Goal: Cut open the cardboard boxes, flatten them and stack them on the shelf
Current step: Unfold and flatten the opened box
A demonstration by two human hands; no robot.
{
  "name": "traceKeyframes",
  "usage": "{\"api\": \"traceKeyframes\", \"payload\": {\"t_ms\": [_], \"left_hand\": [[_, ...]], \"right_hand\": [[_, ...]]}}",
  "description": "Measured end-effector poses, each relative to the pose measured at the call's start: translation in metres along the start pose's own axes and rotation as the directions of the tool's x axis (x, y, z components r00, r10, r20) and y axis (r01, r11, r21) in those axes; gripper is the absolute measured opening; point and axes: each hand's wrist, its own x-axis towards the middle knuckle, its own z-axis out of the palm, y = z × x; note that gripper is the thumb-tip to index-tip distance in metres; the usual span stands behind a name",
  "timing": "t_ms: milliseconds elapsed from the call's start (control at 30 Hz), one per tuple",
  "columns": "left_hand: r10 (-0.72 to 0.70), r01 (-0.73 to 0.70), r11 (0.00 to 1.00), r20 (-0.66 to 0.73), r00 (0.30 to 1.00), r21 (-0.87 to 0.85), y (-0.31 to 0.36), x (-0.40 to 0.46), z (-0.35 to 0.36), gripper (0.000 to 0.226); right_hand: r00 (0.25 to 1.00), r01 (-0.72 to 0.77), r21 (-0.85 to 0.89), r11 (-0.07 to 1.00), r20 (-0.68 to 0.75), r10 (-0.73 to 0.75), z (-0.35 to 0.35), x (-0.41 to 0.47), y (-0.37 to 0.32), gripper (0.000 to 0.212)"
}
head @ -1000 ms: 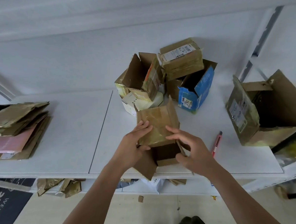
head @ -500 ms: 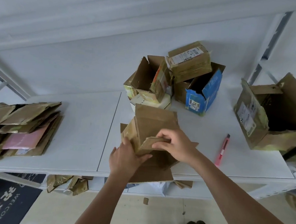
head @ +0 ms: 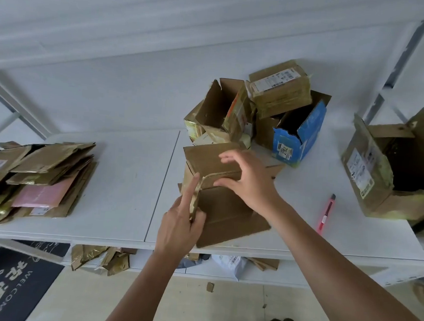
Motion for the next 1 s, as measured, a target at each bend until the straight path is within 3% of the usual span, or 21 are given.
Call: {"api": "traceKeyframes", "payload": {"t_ms": [100, 200, 267, 333, 433, 533, 633, 700, 733, 800, 833, 900, 1000], "left_hand": [[-0.003, 0.003, 1.000, -0.025, 1.000, -0.024, 0.002, 0.010, -0.001, 0.077], [-0.090, 0.086, 0.988, -0.022, 0.996, -0.129, -0.002, 0.014, -0.001, 0.081], [-0.118, 0.115, 0.977, -0.010, 0.993, -0.181, -0.003, 0.014, -0.001, 0.079], [-0.137, 0.135, 0.966, 0.007, 0.991, -0.221, -0.004, 0.013, 0.000, 0.077], [-0.173, 0.180, 0.948, 0.050, 0.984, -0.264, -0.008, 0.010, 0.001, 0.071], [-0.218, 0.258, 0.889, 0.144, 0.965, -0.378, -0.014, 0.005, -0.003, 0.063], [-0.364, 0.417, 0.671, 0.218, 0.906, -0.613, -0.030, -0.005, -0.014, 0.060], [-0.482, 0.515, 0.448, 0.289, 0.827, -0.730, -0.049, -0.012, -0.023, 0.055], [-0.526, 0.574, 0.321, 0.362, 0.770, -0.754, -0.059, -0.017, -0.026, 0.050], [-0.579, 0.684, 0.102, 0.516, 0.631, -0.722, -0.075, -0.027, -0.025, 0.039], [-0.607, 0.747, 0.080, 0.562, 0.562, -0.660, -0.080, -0.032, -0.020, 0.033], [-0.658, 0.866, 0.228, 0.586, 0.474, -0.445, -0.088, -0.043, -0.005, 0.021], [-0.736, 0.888, 0.403, 0.499, 0.458, -0.221, -0.092, -0.054, 0.021, 0.020]], "right_hand": [[0.974, -0.028, -0.047, 0.999, -0.228, 0.016, -0.005, -0.014, 0.011, 0.080], [0.897, -0.227, 0.108, 0.968, -0.365, 0.251, -0.003, -0.045, 0.030, 0.098], [0.844, -0.414, 0.236, 0.879, -0.262, 0.467, 0.001, -0.060, 0.040, 0.108], [0.802, -0.544, 0.237, 0.805, -0.136, 0.582, 0.006, -0.063, 0.050, 0.116], [0.802, -0.568, 0.194, 0.800, -0.087, 0.591, 0.008, -0.058, 0.062, 0.109], [0.840, -0.527, 0.177, 0.831, -0.040, 0.541, 0.001, -0.056, 0.072, 0.079], [0.868, -0.495, 0.069, 0.866, 0.085, 0.490, -0.016, -0.062, 0.079, 0.057], [0.886, -0.409, 0.007, 0.912, 0.240, 0.396, -0.028, -0.070, 0.082, 0.071], [0.864, -0.372, -0.047, 0.927, 0.347, 0.365, -0.031, -0.074, 0.083, 0.078], [0.751, -0.325, -0.178, 0.929, 0.548, 0.368, -0.027, -0.083, 0.083, 0.079], [0.690, -0.301, -0.248, 0.921, 0.610, 0.390, -0.020, -0.088, 0.083, 0.077], [0.578, -0.238, -0.367, 0.899, 0.690, 0.435, -0.002, -0.099, 0.080, 0.073], [0.501, -0.263, -0.436, 0.860, 0.700, 0.508, 0.017, -0.100, 0.076, 0.061]]}}
